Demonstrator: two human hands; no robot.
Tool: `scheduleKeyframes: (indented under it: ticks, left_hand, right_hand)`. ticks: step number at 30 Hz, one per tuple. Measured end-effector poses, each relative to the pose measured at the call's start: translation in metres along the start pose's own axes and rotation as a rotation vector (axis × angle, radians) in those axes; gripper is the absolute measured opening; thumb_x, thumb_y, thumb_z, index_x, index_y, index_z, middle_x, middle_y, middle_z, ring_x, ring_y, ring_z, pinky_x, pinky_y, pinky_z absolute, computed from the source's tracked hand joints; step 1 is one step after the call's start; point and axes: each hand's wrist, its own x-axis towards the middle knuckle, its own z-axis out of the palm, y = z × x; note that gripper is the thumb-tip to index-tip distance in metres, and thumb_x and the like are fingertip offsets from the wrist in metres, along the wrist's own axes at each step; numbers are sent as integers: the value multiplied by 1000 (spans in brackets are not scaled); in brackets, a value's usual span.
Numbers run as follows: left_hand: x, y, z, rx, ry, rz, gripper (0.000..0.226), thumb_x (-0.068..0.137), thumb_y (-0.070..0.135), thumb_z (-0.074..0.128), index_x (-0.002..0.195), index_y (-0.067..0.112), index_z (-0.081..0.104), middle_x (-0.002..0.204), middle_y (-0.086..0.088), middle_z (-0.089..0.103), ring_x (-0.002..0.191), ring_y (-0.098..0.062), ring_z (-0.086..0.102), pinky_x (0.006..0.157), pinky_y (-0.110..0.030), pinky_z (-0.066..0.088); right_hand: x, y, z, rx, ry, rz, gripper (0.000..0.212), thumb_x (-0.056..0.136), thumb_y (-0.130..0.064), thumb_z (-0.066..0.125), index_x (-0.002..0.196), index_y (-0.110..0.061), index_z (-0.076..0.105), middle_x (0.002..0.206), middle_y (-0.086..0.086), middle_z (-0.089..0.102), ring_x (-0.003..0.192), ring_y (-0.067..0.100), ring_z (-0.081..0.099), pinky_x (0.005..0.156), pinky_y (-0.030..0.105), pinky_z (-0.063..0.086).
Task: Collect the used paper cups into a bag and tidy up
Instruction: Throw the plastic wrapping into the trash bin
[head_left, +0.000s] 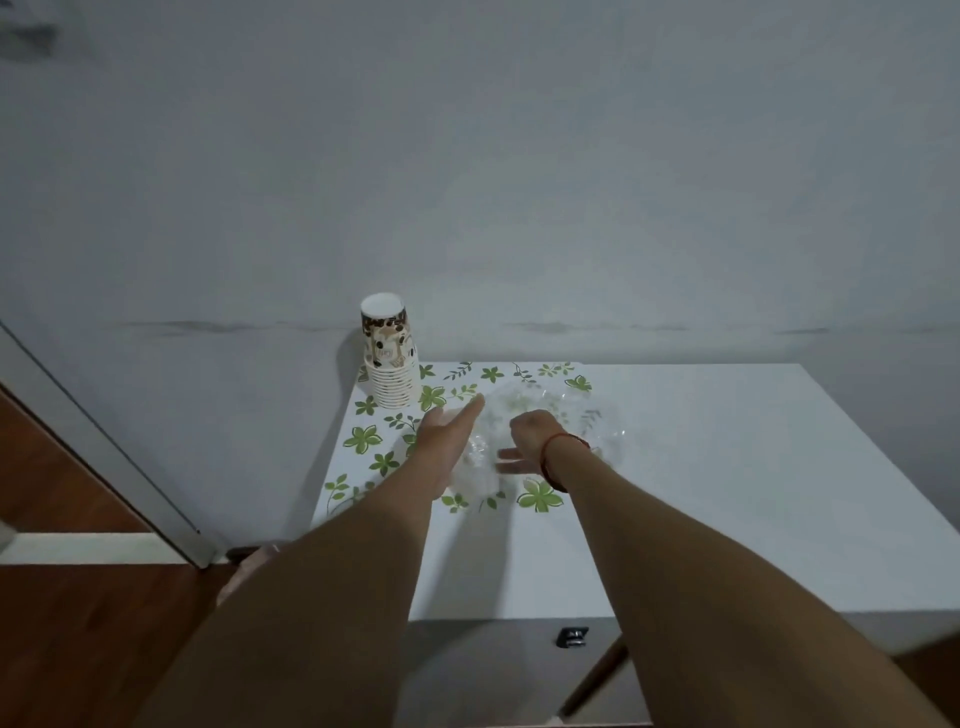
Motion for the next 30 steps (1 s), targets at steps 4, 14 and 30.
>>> scheduleKeyframes:
  ticks: [4, 14, 30]
  left_hand:
    - [3, -14, -8, 121, 251, 81, 64, 89, 5, 55, 146, 25, 33, 145, -9, 44, 127, -31, 48, 104, -42, 46]
    - [3, -16, -66, 91, 325, 25, 54, 92, 6, 44, 142, 18, 29, 141, -13, 45, 123, -33, 49, 104, -44, 44]
    - [64, 13, -273, 63, 295, 30, 48, 100, 19, 26, 146, 7, 34, 146, -19, 42, 119, -31, 49, 103, -45, 42]
  right_hand:
    - [-4, 10, 0, -169, 198, -86, 28, 95, -4, 39, 115, 3, 57, 99, 17, 58, 95, 32, 63, 81, 38, 55]
    - [1, 24, 12, -439, 225, -24, 81, 86, -43, 62, 147, -4, 27, 129, 14, 53, 97, 25, 58, 67, 30, 50]
    - [40, -52, 278, -369, -111, -311, 32, 91, -26, 36, 98, -3, 58, 98, 16, 56, 94, 28, 57, 97, 43, 47]
